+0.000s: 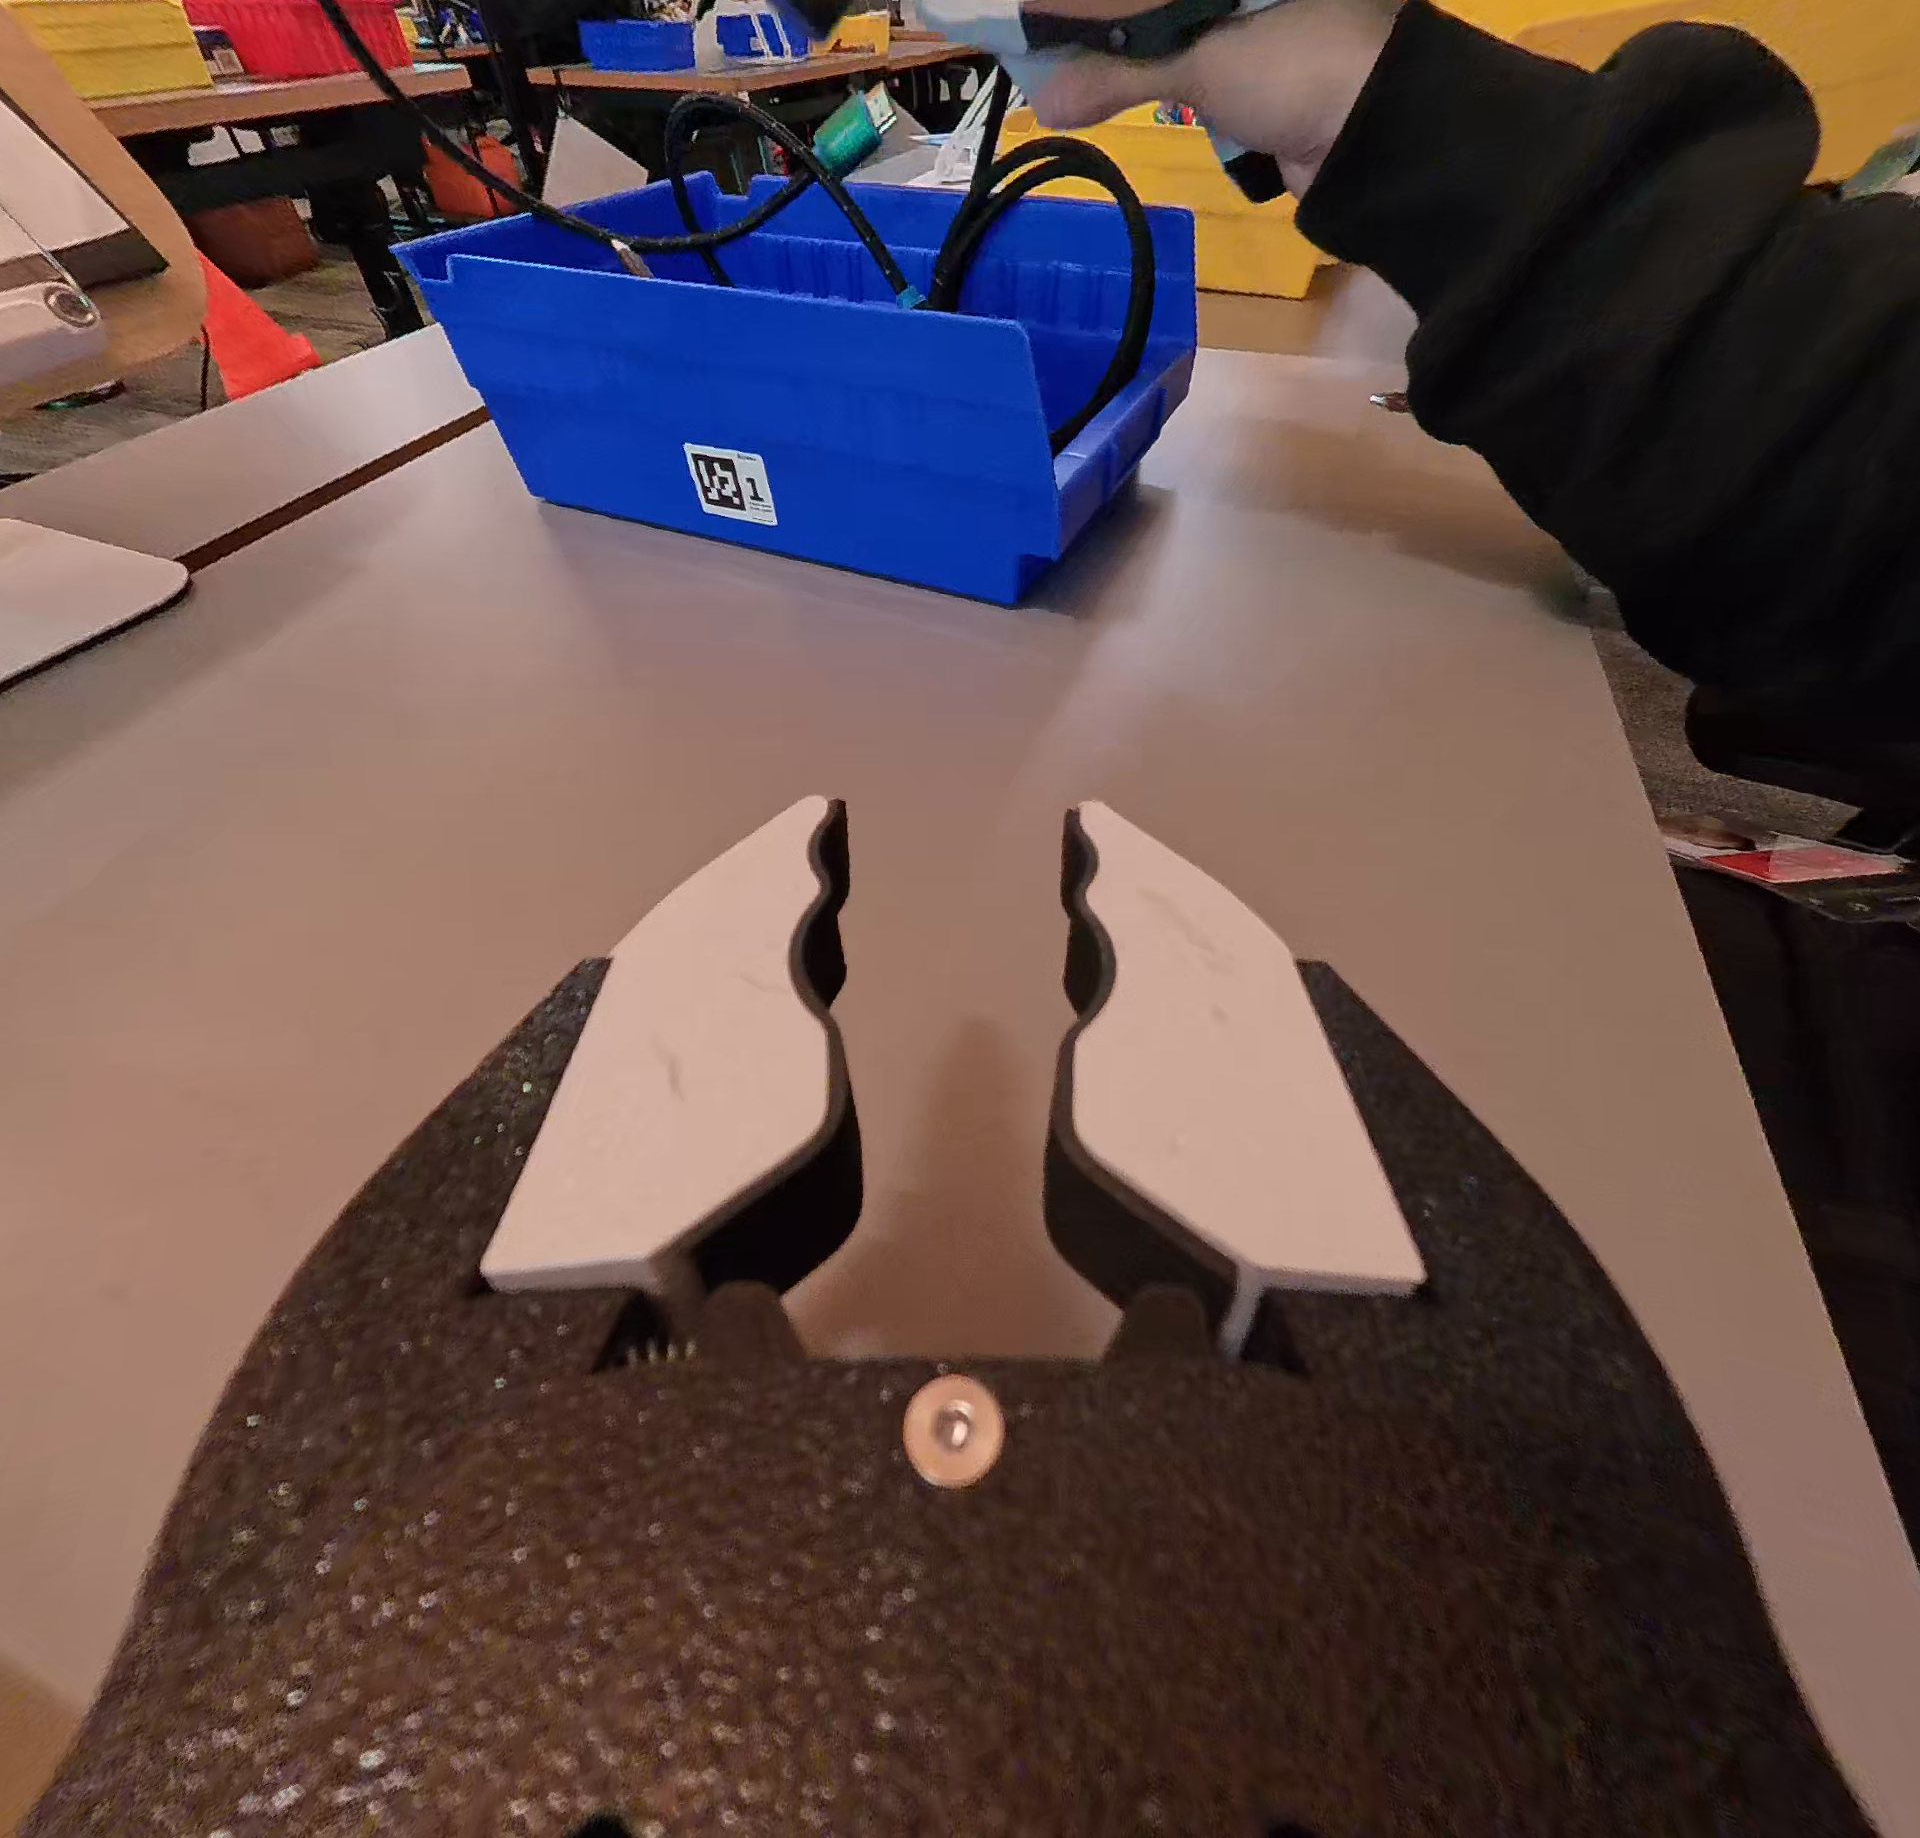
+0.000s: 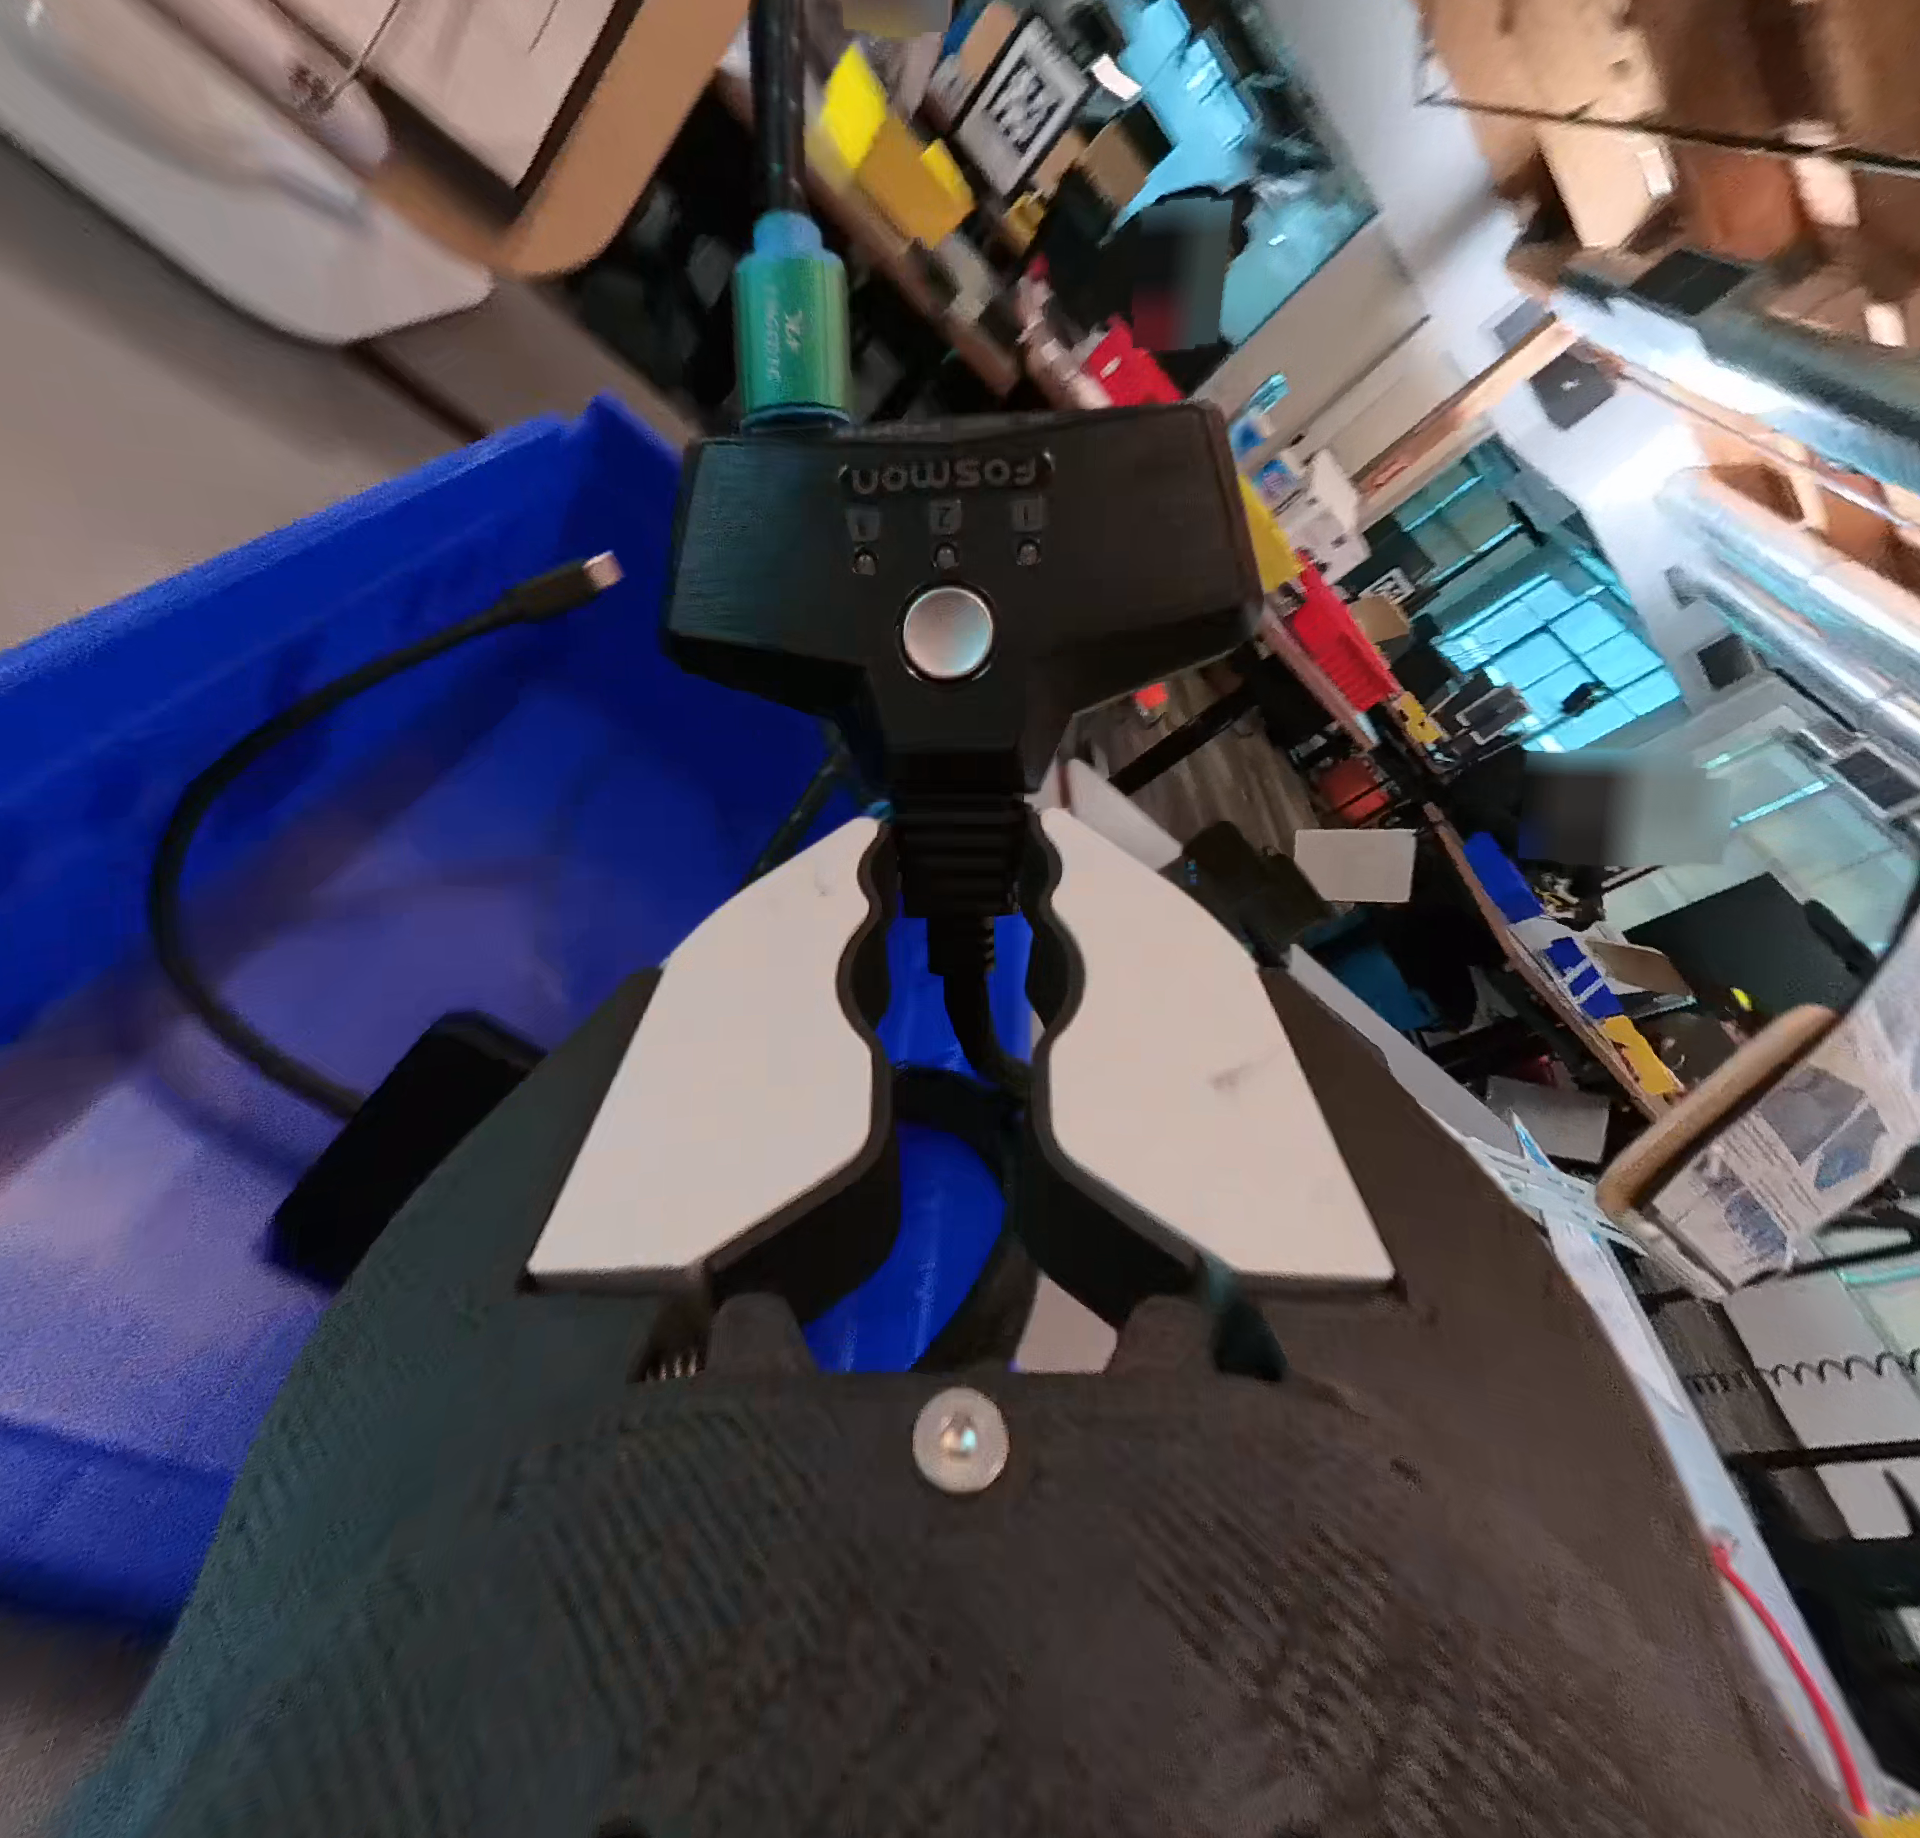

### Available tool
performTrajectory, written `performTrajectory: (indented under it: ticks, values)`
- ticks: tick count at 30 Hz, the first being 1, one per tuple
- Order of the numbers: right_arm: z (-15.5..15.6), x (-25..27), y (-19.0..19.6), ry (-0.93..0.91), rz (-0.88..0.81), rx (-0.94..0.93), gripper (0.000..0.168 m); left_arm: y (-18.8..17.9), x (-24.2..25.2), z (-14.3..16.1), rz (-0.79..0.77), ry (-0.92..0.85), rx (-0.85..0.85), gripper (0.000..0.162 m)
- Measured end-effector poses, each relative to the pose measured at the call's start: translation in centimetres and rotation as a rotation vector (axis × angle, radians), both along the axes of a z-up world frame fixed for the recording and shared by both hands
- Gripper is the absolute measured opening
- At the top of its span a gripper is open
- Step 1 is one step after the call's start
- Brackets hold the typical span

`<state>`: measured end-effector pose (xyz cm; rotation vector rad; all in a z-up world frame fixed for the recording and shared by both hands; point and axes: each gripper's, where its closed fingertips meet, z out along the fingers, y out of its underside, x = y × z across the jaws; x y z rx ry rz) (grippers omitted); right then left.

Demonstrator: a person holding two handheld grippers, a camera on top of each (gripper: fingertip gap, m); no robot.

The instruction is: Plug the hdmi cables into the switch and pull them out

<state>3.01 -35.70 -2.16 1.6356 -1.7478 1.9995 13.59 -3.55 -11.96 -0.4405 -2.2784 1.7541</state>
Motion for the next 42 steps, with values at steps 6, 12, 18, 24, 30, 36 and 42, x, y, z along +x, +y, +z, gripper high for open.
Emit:
performTrajectory:
  ticks: [6,12,18,24,30,36,42]
  values:
    - [-5.1,1.2,1.6,0.273,-0.045,0.051,0.025,0.0,-0.2,-0.2,-0.005,-0.009,0.007,0.038]
    - [-9.9,1.7,3.4,0.444,0.005,0.215,0.018,0.1,-0.4,-0.3,-0.017,-0.027,0.007,0.038]
    - [-8.7,1.7,4.8,0.343,0.139,0.356,0.042,0.1,-0.5,-0.3,-0.022,-0.026,0.011,0.037]
    - [-3.9,3.6,4.6,0.171,0.145,0.157,0.064,0.1,-0.8,-0.7,-0.036,-0.045,0.029,0.037]
    - [-4.1,6.4,5.4,0.341,0.258,0.233,0.035,0.1,-0.8,-0.7,-0.039,-0.042,0.029,0.037]
    - [-5.5,5.7,4.2,0.347,0.167,0.423,0.021,0.1,-0.7,-0.6,-0.037,-0.028,0.028,0.037]
    - [-8.5,3.1,2.7,0.310,-0.031,0.409,0.022,0.1,-0.7,-0.5,-0.042,-0.015,0.029,0.035]
